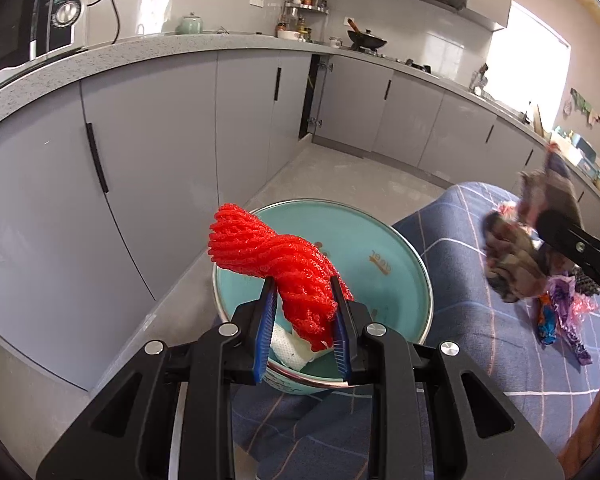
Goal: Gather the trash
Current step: 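Move both tools over the teal bin and release the net and cloth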
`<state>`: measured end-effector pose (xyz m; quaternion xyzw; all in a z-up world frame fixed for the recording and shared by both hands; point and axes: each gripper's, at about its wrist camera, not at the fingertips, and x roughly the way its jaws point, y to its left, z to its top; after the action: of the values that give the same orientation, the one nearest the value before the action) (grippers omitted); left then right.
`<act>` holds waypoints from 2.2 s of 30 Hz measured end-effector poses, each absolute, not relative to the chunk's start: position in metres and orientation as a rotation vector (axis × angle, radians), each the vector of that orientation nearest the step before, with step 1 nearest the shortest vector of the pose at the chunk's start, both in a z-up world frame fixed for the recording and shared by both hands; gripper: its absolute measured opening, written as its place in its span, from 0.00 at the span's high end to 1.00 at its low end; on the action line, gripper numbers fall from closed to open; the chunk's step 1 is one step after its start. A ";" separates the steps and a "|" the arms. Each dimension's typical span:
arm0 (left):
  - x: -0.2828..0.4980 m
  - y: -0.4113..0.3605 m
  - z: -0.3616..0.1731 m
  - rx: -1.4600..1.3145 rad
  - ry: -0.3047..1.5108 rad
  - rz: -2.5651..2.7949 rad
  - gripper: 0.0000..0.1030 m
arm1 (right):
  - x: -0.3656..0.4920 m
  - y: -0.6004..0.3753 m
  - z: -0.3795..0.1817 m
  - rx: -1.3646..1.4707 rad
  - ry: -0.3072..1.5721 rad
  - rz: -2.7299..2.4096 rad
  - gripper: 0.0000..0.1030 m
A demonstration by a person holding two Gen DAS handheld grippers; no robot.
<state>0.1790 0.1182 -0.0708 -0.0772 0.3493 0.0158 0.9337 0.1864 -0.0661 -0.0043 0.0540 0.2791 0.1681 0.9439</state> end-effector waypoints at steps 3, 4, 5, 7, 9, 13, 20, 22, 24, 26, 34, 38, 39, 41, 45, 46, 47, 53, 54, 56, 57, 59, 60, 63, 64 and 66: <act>0.186 0.118 -0.075 -0.155 0.731 0.022 0.75 | 0.195 -0.054 -0.012 0.107 0.598 0.364 0.90; 0.188 0.117 -0.075 -0.155 0.735 0.020 0.75 | 0.198 -0.051 -0.016 0.105 0.609 0.369 0.90; 0.189 0.118 -0.076 -0.153 0.739 0.018 0.75 | 0.200 -0.048 -0.018 0.104 0.617 0.373 0.90; 0.193 0.118 -0.079 -0.149 0.747 0.016 0.75 | 0.205 -0.042 -0.023 0.100 0.633 0.381 0.90; 0.196 0.120 -0.083 -0.149 0.760 0.020 0.75 | 0.210 -0.037 -0.029 0.099 0.654 0.390 0.90; 0.201 0.122 -0.089 -0.145 0.781 0.020 0.75 | 0.221 -0.031 -0.040 0.107 0.695 0.399 0.90; 0.213 0.118 -0.102 -0.126 0.828 0.007 0.75 | 0.243 -0.021 -0.057 0.119 0.769 0.421 0.89; 0.216 0.119 -0.105 -0.125 0.840 0.005 0.75 | 0.248 -0.020 -0.062 0.122 0.786 0.423 0.89; 0.219 0.118 -0.106 -0.122 0.846 0.004 0.75 | 0.251 -0.019 -0.066 0.123 0.798 0.428 0.89; 0.222 0.118 -0.109 -0.116 0.854 0.004 0.75 | 0.254 -0.017 -0.070 0.121 0.809 0.431 0.89; 0.229 0.118 -0.118 -0.102 0.885 0.013 0.72 | 0.268 -0.015 -0.083 0.138 0.859 0.477 0.77; 0.230 0.119 -0.118 -0.096 0.888 0.045 0.56 | 0.267 -0.020 -0.080 0.161 0.837 0.473 0.59; 0.230 0.119 -0.118 -0.094 0.887 0.051 0.52 | 0.267 -0.023 -0.078 0.164 0.830 0.474 0.58; 0.229 0.119 -0.117 -0.091 0.885 0.061 0.46 | 0.265 -0.027 -0.073 0.167 0.815 0.466 0.58; 0.225 0.118 -0.112 -0.091 0.877 0.086 0.31 | 0.255 -0.037 -0.065 0.177 0.787 0.447 0.58; 0.224 0.118 -0.111 -0.089 0.876 0.089 0.29 | 0.252 -0.039 -0.064 0.176 0.783 0.441 0.58; 0.223 0.118 -0.110 -0.085 0.874 0.093 0.29 | 0.248 -0.042 -0.062 0.175 0.776 0.435 0.58; 0.213 0.112 -0.098 -0.059 0.840 0.130 0.20 | 0.226 -0.059 -0.055 0.152 0.740 0.401 0.58; 0.212 0.111 -0.096 -0.058 0.837 0.128 0.19 | 0.222 -0.062 -0.054 0.148 0.735 0.395 0.57; 0.209 0.105 -0.092 -0.050 0.828 0.129 0.17 | 0.216 -0.069 -0.053 0.145 0.731 0.386 0.57; 0.207 0.102 -0.090 -0.043 0.823 0.129 0.16 | 0.213 -0.074 -0.053 0.146 0.729 0.382 0.57; 0.204 0.095 -0.086 -0.034 0.816 0.125 0.14 | 0.205 -0.085 -0.052 0.154 0.722 0.371 0.57; 0.202 0.091 -0.084 -0.030 0.812 0.120 0.13 | 0.201 -0.088 -0.051 0.156 0.719 0.366 0.57; 0.200 0.078 -0.081 -0.012 0.804 0.103 0.11 | 0.191 -0.103 -0.049 0.163 0.707 0.344 0.57; 0.199 0.074 -0.081 -0.007 0.803 0.100 0.10 | 0.187 -0.110 -0.049 0.169 0.704 0.332 0.57; 0.197 0.064 -0.079 0.001 0.799 0.090 0.09 | 0.183 -0.119 -0.049 0.176 0.699 0.313 0.57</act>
<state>0.1973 0.0643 -0.0788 0.0006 0.3888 0.0440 0.9203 0.1833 -0.1190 -0.0486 0.0856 0.3407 0.1527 0.9237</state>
